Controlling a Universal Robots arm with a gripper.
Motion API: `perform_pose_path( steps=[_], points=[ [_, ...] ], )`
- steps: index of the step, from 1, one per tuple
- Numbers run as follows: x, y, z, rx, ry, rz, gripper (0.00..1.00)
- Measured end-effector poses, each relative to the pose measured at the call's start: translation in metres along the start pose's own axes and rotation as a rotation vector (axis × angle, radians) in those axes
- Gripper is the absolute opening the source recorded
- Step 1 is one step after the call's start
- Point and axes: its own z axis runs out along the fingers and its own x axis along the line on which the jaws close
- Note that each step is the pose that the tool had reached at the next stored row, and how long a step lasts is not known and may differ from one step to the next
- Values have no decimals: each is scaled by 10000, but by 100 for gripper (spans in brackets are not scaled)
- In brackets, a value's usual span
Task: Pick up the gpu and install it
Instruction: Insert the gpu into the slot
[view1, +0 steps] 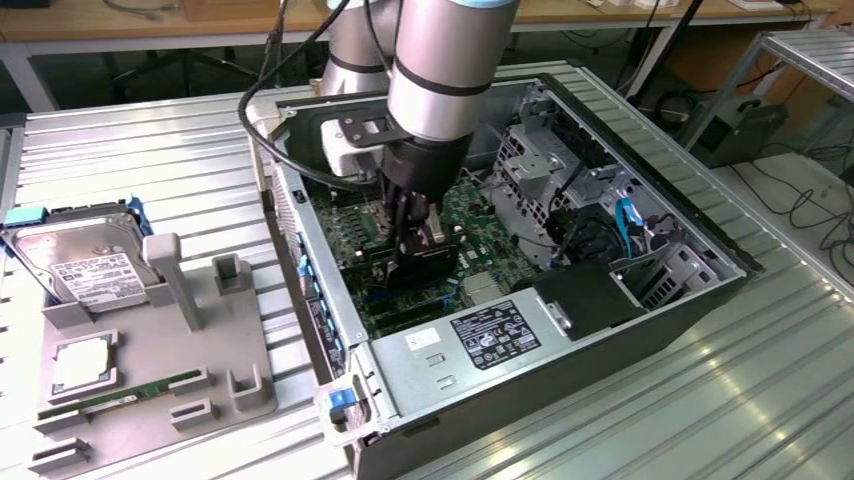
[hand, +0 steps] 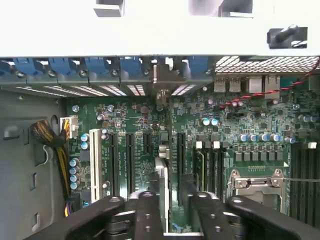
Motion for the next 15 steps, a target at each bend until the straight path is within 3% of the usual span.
perform_pose_path(
  steps=[2, 5, 9, 10, 15],
  points=[
    [-1, -63, -4, -68, -3, 0, 19],
    [-2, -198, -10, -237, -14, 0, 11],
    [-4, -381, -17, -444, -22, 3, 11],
    [-4, -408, -18, -473, -25, 3, 11],
    [-4, -414, -18, -478, -24, 4, 11]
  ],
)
